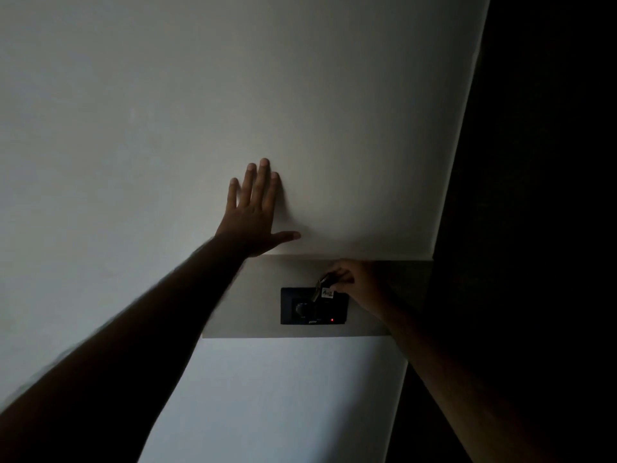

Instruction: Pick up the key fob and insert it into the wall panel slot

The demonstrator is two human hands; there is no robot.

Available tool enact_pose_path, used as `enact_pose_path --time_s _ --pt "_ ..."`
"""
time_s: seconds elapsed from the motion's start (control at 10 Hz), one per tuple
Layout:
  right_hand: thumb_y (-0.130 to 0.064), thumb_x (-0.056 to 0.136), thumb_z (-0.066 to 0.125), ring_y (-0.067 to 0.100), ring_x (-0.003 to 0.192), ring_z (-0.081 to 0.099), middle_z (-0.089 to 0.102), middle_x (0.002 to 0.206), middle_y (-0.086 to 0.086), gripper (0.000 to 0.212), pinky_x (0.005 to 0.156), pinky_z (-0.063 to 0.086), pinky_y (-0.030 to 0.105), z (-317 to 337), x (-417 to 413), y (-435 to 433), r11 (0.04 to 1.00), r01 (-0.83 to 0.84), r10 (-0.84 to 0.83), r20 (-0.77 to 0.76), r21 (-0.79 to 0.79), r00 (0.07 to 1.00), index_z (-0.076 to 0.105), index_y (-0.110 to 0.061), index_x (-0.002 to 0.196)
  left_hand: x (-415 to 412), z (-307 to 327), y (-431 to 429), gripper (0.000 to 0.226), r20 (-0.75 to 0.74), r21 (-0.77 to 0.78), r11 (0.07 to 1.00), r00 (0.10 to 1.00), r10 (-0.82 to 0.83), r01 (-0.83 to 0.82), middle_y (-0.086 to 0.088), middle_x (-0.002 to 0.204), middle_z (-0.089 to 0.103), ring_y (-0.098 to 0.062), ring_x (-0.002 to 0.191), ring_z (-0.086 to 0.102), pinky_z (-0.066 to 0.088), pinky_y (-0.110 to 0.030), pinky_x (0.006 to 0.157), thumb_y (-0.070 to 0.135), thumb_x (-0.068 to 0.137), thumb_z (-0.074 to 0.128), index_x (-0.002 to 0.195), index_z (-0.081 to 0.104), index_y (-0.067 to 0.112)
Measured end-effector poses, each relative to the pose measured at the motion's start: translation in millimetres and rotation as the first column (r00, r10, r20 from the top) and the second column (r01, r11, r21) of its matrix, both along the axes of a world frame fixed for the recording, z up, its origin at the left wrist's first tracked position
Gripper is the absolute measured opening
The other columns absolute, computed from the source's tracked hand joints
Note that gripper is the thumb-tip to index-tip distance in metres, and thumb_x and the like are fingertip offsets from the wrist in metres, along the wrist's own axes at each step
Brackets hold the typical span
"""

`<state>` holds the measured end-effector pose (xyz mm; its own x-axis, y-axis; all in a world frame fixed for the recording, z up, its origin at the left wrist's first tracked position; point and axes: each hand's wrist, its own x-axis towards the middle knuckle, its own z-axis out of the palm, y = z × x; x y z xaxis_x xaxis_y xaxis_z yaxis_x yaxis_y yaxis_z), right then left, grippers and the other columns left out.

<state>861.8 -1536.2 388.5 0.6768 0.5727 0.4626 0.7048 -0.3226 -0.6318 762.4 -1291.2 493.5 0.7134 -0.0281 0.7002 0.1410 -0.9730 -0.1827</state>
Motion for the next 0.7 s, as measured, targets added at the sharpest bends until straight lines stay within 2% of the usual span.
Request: enact_pose_path --time_s 0.1,0.3,0.4,0.5,0.6,0.7 --pt "0.006 0.074 0.077 0.018 0.093 0.072 0.076 0.105 0.014 0.038 0.086 0.056 0.024 -5 -1 2 1.0 0.012 -0.012 0.091 0.001 0.996 0.072 0.0 0.112 1 -1 -1 0.125 0.004 0.001 1.0 1.0 0.009 -0.009 -0.019 0.166 -0.014 -0.039 0.153 -0.012 0.011 -0.064 0.121 0.093 0.073 0.028 0.157 -0.004 0.006" --pt "-0.004 0.076 0.08 0.019 0.098 0.073 0.075 0.111 0.01 0.044 0.09 0.058 0.031 -14 1 -1 0.999 0.046 -0.047 0.174 0.008 0.984 0.07 -0.006 0.119 4 -3 -2 0.127 0.004 0.0 1.0 1.0 0.02 -0.02 -0.02 0.166 -0.014 -0.039 0.153 -0.013 0.011 -0.065 0.12 0.095 0.072 0.029 0.157 -0.004 0.006" --pt "-0.011 0.081 0.077 0.021 0.108 0.07 0.072 0.121 0.01 0.047 0.097 0.056 0.034 -23 -2 -5 0.995 0.074 -0.058 0.223 -0.061 0.973 0.067 -0.01 0.127 3 -3 -2 0.128 -0.006 -0.005 1.0 1.0 0.018 -0.018 -0.019 0.166 -0.015 -0.039 0.153 -0.014 0.01 -0.065 0.121 0.095 0.072 0.029 0.157 -0.005 0.006" --pt "-0.022 0.085 0.074 0.02 0.11 0.067 0.071 0.122 0.006 0.047 0.098 0.053 0.031 -24 -10 -11 0.989 0.102 -0.055 0.376 -0.108 0.925 0.065 -0.016 0.131 1 -1 -3 0.127 -0.024 -0.006 1.0 0.999 0.029 -0.029 -0.018 0.166 -0.018 -0.038 0.153 -0.017 0.008 -0.064 0.121 0.095 0.072 0.028 0.157 -0.008 0.007" --pt "-0.036 0.09 0.067 0.019 0.11 0.065 0.07 0.122 0.004 0.05 0.094 0.055 0.034 -17 -26 -16 0.969 0.109 0.007 0.467 -0.222 0.884 0.059 -0.021 0.137 2 -1 -3 0.128 -0.043 -0.01 0.999 0.999 0.03 -0.03 -0.016 0.165 -0.022 -0.037 0.152 -0.021 0.006 -0.064 0.121 0.096 0.072 0.027 0.156 -0.013 0.008" --pt "-0.042 0.088 0.068 0.02 0.098 0.069 0.07 0.113 0.002 0.052 0.083 0.058 0.032 24 -35 -30 0.982 0.11 -0.026 0.461 -0.156 0.887 0.058 -0.024 0.136 0 0 -4 0.128 -0.045 -0.028 1.0 0.999 0.012 -0.013 -0.016 0.165 -0.021 -0.037 0.152 -0.02 0.005 -0.064 0.121 0.095 0.072 0.028 0.156 -0.012 0.008"
